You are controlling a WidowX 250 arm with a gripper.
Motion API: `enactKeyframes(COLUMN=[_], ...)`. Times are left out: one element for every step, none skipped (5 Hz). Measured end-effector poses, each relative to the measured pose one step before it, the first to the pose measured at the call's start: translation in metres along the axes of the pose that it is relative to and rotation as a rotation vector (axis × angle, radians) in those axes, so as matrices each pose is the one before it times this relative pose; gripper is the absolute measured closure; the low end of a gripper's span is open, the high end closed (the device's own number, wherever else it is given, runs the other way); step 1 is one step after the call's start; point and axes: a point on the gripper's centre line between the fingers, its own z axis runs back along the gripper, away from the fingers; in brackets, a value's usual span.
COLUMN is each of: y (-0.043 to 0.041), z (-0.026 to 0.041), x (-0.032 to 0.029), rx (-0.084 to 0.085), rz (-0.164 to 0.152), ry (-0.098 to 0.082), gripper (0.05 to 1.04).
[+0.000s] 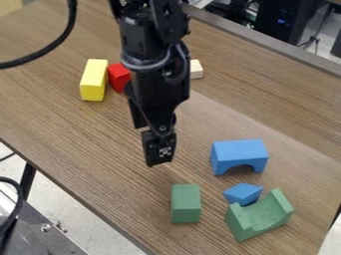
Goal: Put the green cube on top of the red cube
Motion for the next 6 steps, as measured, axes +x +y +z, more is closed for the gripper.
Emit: enactKeyframes(y=[-0.00191,-0.01303,-0.00928,-0.00283,-0.00185,0.00016], z=[-0.00394,-0.00798,-0.00427,-0.00267,-0.00283,-0.00161], x=[-0.00274,0.01183,0.01449,-0.00016,-0.00251,-0.00102], rx=[-0.0093,-0.0027,-0.0396,-0.0169,-0.0183,-0.0106], rz=[-0.0021,-0.1475,-0.1551,-0.0171,0.0195,0.0229], ry=[0.0141,-0.0004,0.0125,0.0186,0.0250,0.0194], gripper=[0.083,0.083,0.083,0.083,0.083,0.083])
